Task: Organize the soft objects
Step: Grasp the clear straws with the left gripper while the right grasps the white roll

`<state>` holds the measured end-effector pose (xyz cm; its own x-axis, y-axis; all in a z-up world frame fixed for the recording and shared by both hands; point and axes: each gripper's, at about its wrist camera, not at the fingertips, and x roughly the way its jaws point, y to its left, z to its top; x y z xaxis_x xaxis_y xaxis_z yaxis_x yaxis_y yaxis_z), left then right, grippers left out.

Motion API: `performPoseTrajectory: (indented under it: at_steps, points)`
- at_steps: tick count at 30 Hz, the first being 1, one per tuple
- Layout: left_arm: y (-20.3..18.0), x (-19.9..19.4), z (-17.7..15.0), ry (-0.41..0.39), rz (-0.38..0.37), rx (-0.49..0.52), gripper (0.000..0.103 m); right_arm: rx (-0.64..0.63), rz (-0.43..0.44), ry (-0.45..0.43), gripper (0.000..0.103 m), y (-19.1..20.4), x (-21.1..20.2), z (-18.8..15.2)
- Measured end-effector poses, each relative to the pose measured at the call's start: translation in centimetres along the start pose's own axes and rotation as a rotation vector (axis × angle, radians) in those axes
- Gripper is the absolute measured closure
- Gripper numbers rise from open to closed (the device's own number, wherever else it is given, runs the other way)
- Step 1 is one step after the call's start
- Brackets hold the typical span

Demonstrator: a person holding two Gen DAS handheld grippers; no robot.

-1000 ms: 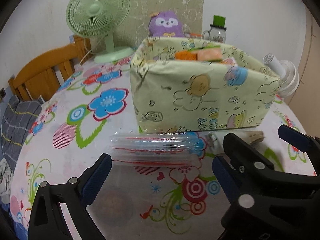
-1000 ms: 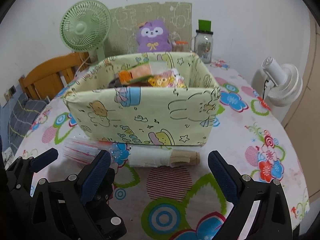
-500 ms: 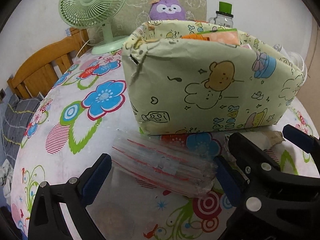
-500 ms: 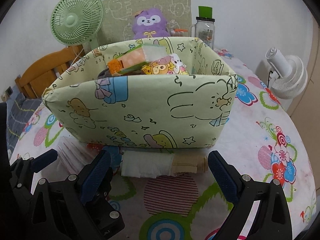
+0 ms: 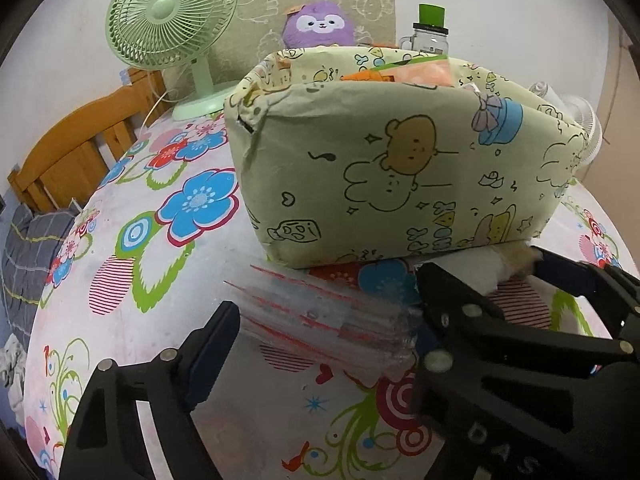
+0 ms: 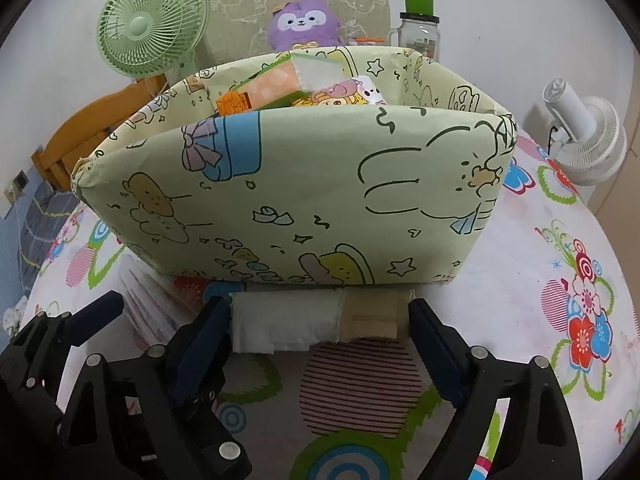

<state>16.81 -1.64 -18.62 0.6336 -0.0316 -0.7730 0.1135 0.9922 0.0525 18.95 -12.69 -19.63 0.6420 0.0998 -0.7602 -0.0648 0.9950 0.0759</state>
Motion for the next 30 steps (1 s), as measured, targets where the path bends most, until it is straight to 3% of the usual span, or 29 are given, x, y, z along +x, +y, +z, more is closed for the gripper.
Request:
performPoseTrajectory:
  at_steps: [14,22,26,30]
  points:
    - [-0.1,-1.0,-0.8,-0.018,-0.021,0.012,0.031,-0.020,0.015,-0.013,0.042,0.6,-1.1,-0.8]
    - [0.3,-2.0,-1.6,-0.010,-0.038,-0.006,0.031,-0.041,0.051,-0.011,0.049,1.3,-2.1,-1.4]
    - [0.4,-2.6,-1.9,-0.021,-0.034,-0.016,0.024,-0.045,0.057,-0.024,0.049,1.6,-2.9,-1.8]
    - [0.7,-2.9,-1.5,-0.031,-0.032,-0.039,0.024,-0.038,0.054,-0.044,0.050,1.4,-3.7,-1.6]
